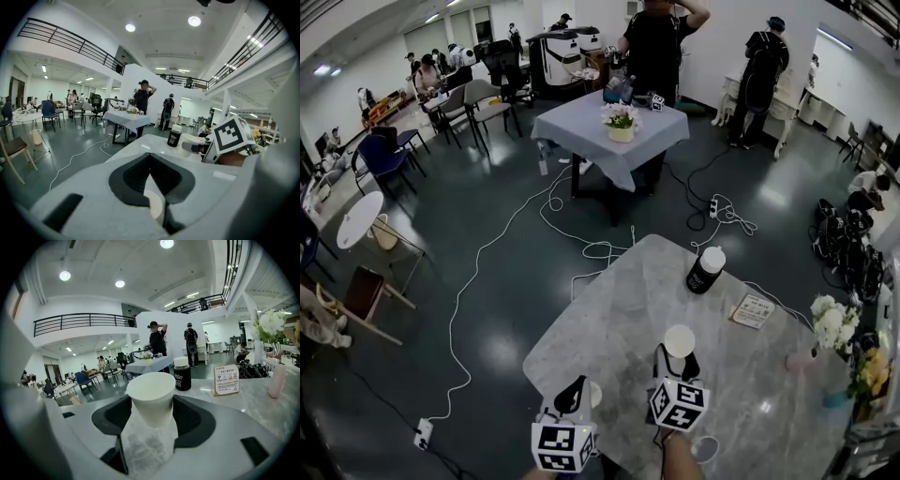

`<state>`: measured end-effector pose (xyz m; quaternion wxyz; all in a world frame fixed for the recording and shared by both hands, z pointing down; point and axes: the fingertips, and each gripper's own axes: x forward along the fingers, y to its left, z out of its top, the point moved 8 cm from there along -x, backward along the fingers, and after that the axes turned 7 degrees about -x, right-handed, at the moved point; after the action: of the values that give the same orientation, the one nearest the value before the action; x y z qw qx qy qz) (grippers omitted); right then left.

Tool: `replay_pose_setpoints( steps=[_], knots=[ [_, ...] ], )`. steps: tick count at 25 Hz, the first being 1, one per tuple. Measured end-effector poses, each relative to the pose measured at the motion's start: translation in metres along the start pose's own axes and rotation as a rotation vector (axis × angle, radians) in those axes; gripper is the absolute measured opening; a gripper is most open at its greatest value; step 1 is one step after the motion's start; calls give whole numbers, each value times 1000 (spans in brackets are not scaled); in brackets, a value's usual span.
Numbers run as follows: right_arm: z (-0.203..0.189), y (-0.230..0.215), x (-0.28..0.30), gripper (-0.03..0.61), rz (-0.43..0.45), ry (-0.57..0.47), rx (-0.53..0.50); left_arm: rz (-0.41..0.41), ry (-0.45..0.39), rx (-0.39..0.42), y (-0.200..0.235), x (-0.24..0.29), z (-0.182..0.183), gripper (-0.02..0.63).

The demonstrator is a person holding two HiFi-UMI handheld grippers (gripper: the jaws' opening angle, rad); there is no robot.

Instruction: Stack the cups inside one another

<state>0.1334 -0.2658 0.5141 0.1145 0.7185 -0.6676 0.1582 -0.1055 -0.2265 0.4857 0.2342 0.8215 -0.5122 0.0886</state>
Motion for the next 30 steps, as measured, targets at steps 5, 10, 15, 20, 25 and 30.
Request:
replay_pose_setpoints(
  steps=[5,10,15,20,25,30],
  knots=[
    [6,1,-31,249,30,-2,-20,-12,-17,2,-17,-17,-2,-2],
    [10,5,-62,249,66,-12,-44,-35,-26,3,-35,-29,-5,-2],
    [13,2,-94,249,90,-24,-63,-58,-41,9,-57,-42,-7,-2],
    [18,-12,-123,249,90,-43,-71,-86,-43,16,-79,-48,-11,-2],
    [19,-30,-150,249,67,-56,-68,-124,-36,28,-101,-52,-16,-2],
    [12,-49,-174,249,35,-58,-60,-165,-19,46,-121,-51,-22,-2]
  ],
)
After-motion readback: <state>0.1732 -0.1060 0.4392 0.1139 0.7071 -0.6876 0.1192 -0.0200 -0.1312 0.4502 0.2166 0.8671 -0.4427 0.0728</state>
